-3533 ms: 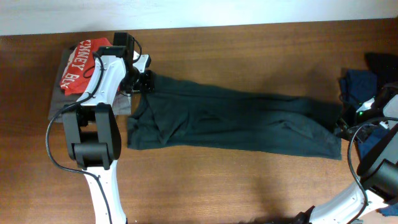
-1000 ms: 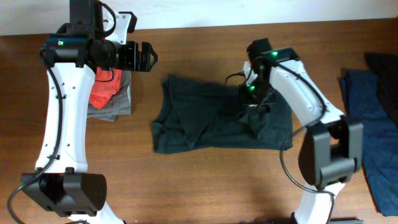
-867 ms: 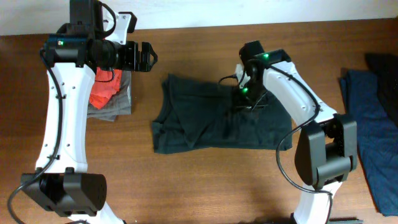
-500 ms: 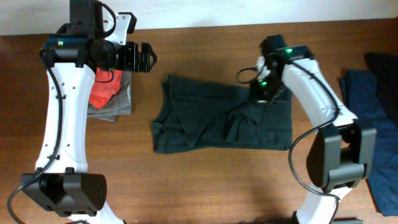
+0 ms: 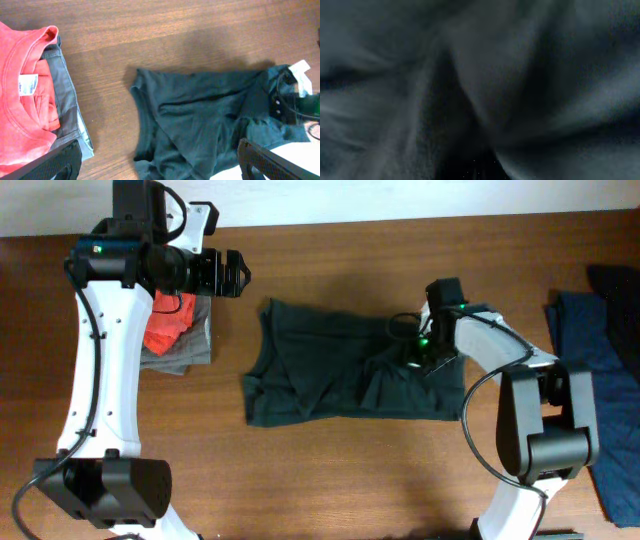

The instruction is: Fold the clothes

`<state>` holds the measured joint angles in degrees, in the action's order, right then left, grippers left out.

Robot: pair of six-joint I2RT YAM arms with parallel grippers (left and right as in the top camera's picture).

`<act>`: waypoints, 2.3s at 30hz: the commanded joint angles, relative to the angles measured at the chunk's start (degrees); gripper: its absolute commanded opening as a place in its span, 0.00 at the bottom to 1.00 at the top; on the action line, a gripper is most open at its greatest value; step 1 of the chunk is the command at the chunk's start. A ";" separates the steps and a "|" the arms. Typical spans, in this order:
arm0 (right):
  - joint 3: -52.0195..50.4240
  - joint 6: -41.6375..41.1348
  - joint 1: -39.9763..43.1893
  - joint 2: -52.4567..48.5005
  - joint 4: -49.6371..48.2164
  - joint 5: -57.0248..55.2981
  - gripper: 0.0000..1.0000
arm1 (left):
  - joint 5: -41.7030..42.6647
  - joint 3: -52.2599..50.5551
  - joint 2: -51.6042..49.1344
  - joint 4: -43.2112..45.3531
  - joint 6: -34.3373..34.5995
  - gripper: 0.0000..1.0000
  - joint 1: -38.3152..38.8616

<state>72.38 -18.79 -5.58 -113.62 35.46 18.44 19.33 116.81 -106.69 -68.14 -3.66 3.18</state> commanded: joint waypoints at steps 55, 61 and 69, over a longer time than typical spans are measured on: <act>3.93 27.61 9.46 20.11 26.64 15.34 0.47 | -0.24 -45.33 0.59 18.69 6.91 0.99 3.93; 3.93 27.56 9.46 20.31 28.04 12.17 0.47 | 7.76 -49.68 0.46 21.90 4.94 0.99 -2.67; 3.93 27.56 9.46 20.31 28.06 12.17 0.46 | 21.70 -53.57 -6.86 25.40 -1.68 0.99 -5.97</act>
<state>75.81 7.99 3.81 -93.69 63.26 31.07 33.06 65.08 -108.73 -43.29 -0.86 -1.78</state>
